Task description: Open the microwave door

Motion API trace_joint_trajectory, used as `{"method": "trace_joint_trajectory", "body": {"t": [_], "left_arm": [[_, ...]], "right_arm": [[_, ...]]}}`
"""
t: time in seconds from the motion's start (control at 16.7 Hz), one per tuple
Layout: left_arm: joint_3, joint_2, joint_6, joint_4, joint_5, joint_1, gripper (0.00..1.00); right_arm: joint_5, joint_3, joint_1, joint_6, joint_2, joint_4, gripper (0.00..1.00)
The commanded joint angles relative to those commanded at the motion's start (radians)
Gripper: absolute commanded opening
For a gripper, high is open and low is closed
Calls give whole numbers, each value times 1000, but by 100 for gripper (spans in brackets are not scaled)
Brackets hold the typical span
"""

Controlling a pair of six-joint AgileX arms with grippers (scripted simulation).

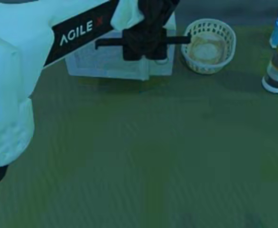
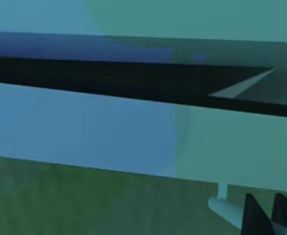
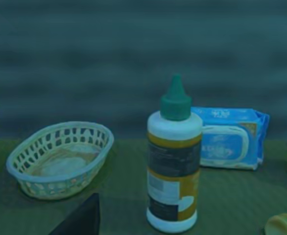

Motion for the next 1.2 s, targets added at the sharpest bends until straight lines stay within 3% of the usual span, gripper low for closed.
{"method": "trace_joint_trajectory", "body": {"t": [0.42, 1.2], "left_arm": [[-145, -89, 81, 76, 29, 11, 0], [-147, -93, 83, 80, 30, 11, 0]], "right_arm": [[0, 0, 0, 0, 0, 0, 100], [0, 0, 0, 0, 0, 0, 100]]}}
